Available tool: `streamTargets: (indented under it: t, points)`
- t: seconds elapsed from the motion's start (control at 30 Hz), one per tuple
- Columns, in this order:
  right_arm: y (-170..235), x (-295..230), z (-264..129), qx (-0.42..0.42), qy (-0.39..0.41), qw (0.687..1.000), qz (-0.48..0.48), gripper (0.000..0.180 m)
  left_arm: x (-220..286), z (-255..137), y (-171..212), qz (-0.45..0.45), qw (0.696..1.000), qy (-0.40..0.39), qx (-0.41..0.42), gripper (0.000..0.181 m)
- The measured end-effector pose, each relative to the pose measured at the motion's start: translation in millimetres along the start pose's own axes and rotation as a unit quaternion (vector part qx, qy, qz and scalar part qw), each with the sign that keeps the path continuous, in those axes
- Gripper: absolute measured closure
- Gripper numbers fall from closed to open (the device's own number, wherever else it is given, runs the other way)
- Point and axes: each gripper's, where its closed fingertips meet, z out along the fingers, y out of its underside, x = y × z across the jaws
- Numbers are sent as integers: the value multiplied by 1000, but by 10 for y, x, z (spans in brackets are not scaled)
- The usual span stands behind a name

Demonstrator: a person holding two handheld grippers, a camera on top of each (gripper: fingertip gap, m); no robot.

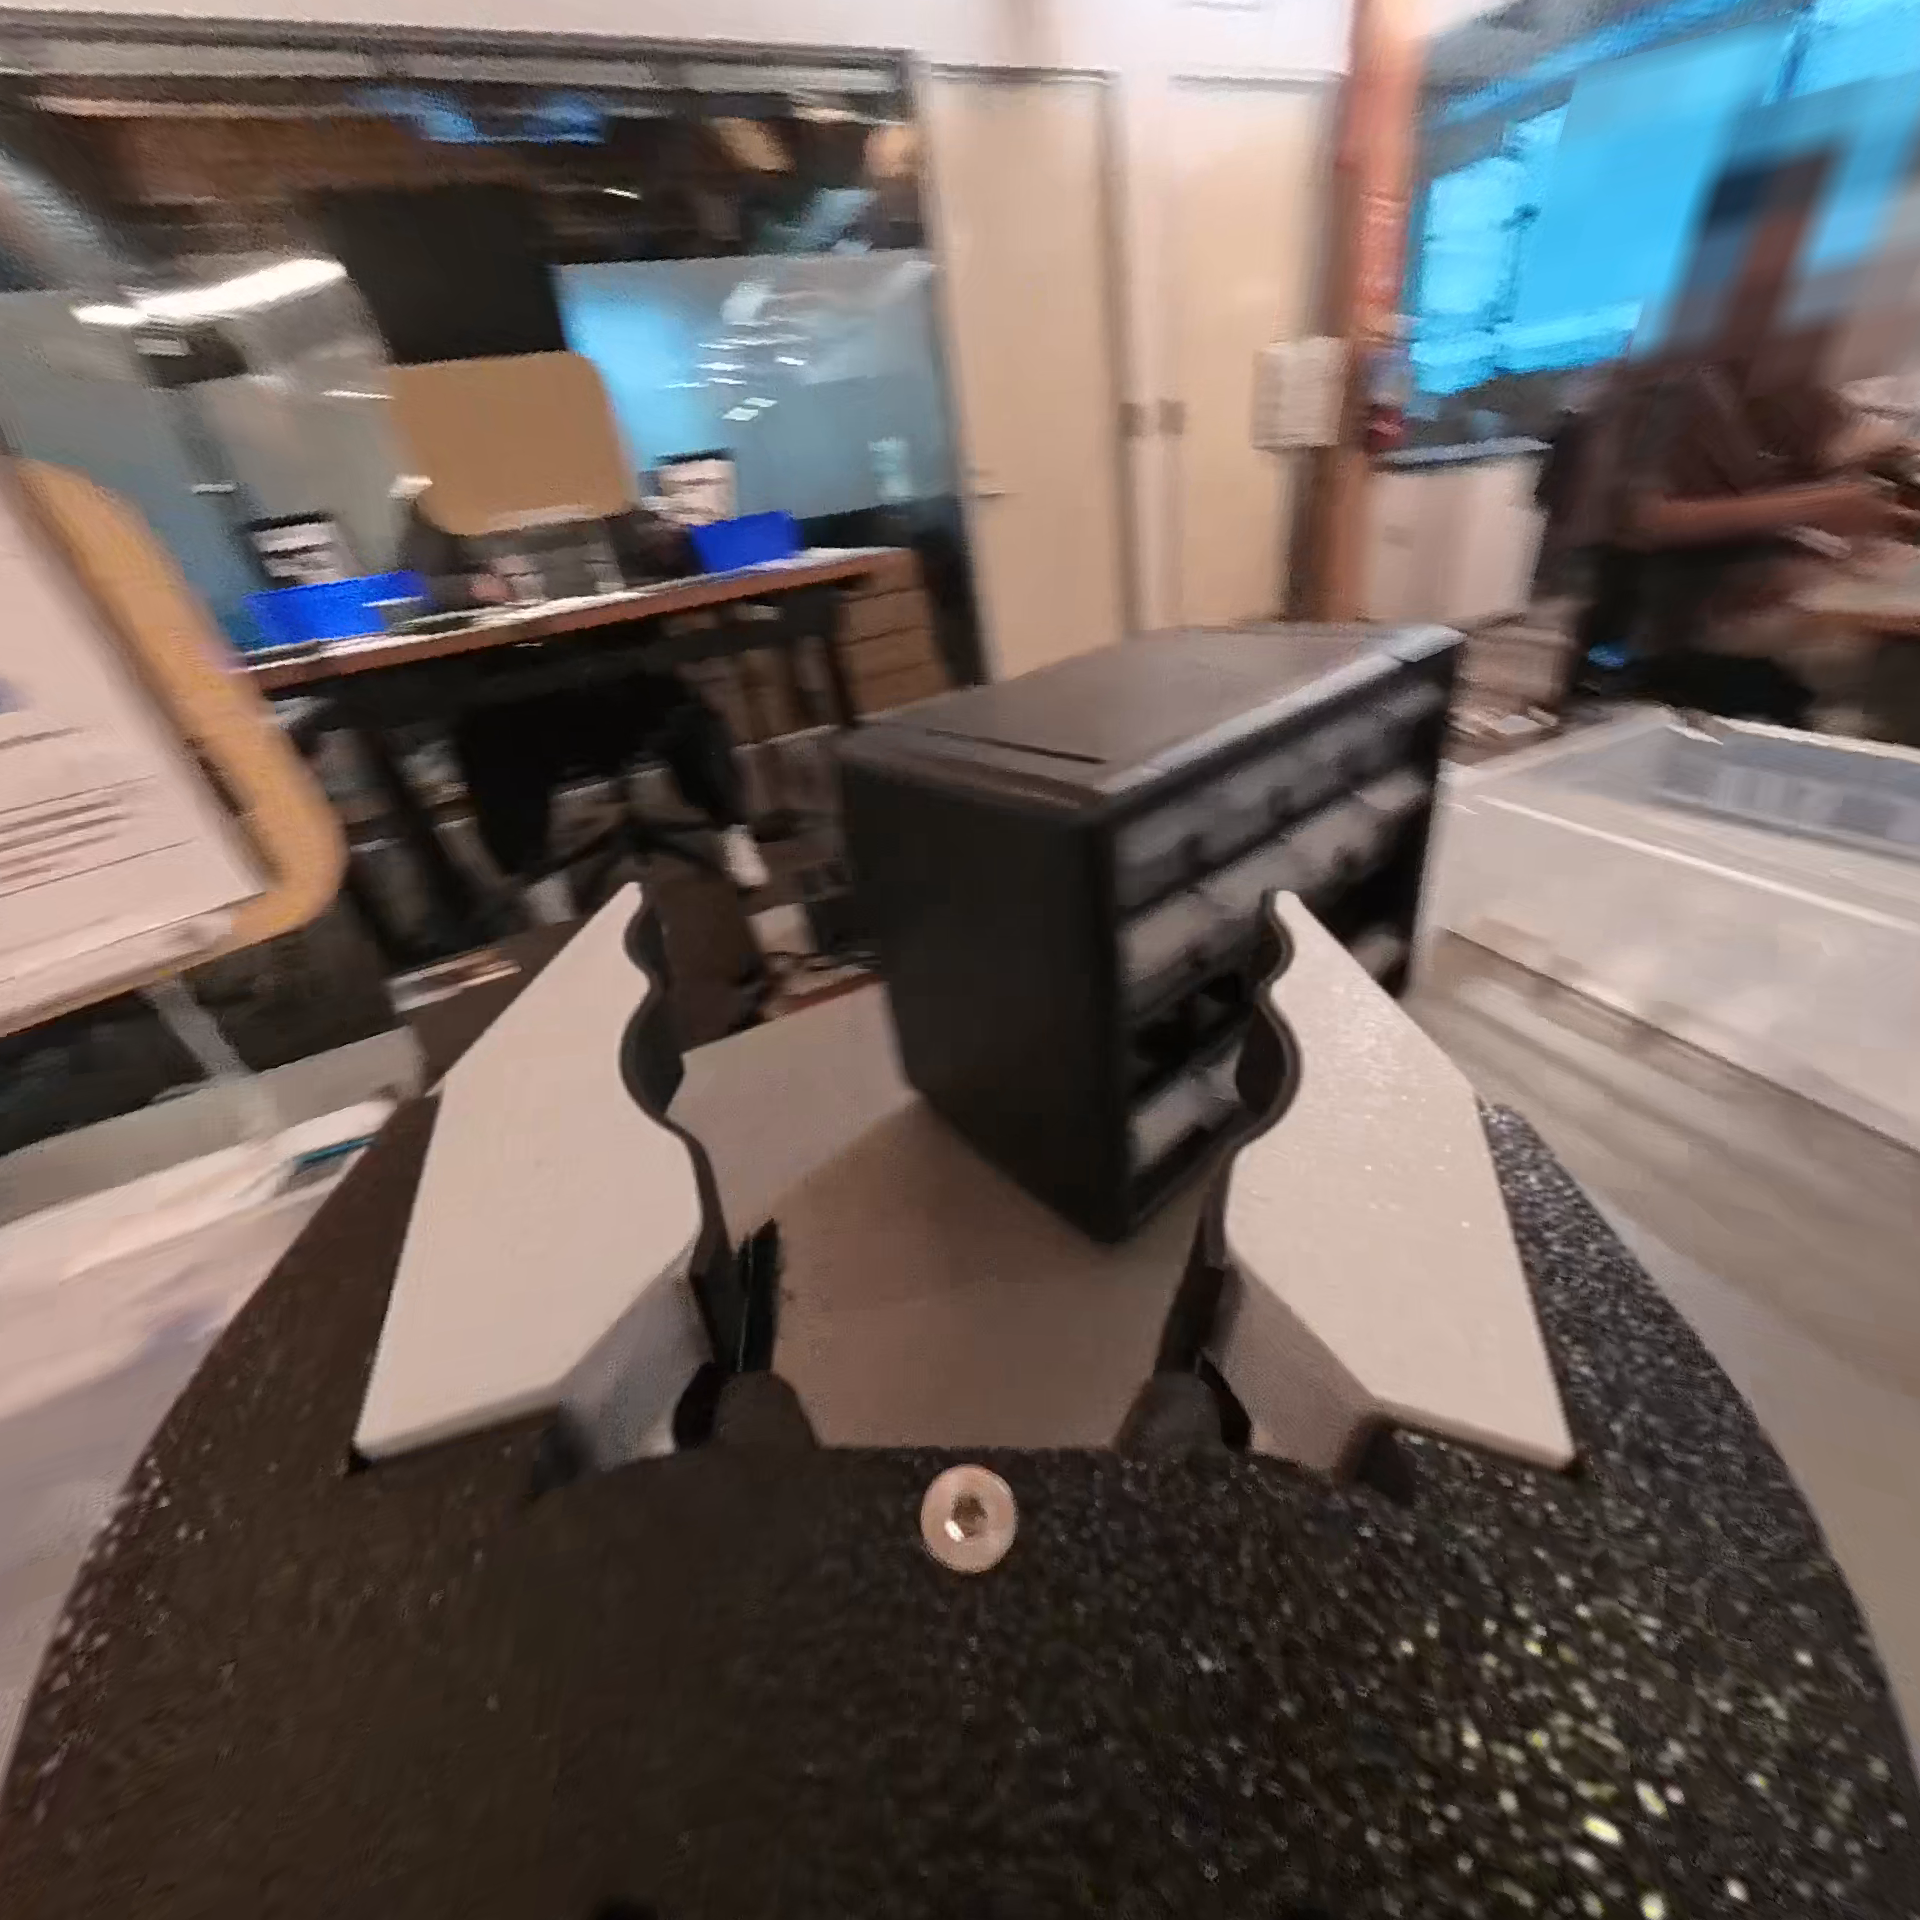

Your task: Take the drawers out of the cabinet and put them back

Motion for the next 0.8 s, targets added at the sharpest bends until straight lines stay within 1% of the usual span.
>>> streamTargets:
  t: [0.03, 0.07, 0.13, 0.2, 0.23, 0.3, 0.37, 0.47, 0.57, 0.67, 0.7, 0.8]
  points:
    - [-10, 29, -83, 32, 26, 999, 28, 46, -182, -104, -52, -8, 999, -39, 6, 69]
    - [7, 94, -169, 61, 64, 995, 48, 52, -344, -207, -94, -8, 997, -74, 10, 65]
    - [133, 314, -351, 105, 162, 977, 93, 65, -593, -393, -102, 14, 991, -130, -1, 64]
    - [312, 509, -513, 146, 233, 946, 171, 83, -745, -533, 30, 33, 986, -159, -47, 62]
    - [393, 564, -553, 165, 246, 930, 216, 88, -788, -589, 167, 32, 983, -160, -84, 63]
    - [529, 619, -545, 186, 249, 904, 294, 103, -839, -692, 507, 18, 975, -153, -159, 72]
    - [630, 645, -445, 185, 240, 891, 339, 110, -849, -774, 788, 6, 968, -148, -203, 80]
    - [676, 593, -174, 158, 191, 895, 371, 110, -811, -809, 1089, 3, 961, -145, -237, 82]
    - [762, 600, 26, 117, 185, 898, 381, 114, -784, -789, 1338, 8, 952, -141, -270, 75]
    - [791, 581, 198, 96, 159, 902, 390, 114, -625, -708, 1515, -27, 950, -93, -296, 66]
    - [801, 566, 257, 89, 148, 904, 392, 115, -620, -683, 1540, -28, 950, -91, -298, 66]
    - [860, 542, 384, 70, 134, 905, 399, 131, -786, -680, 1638, 2, 938, -127, -322, 74]
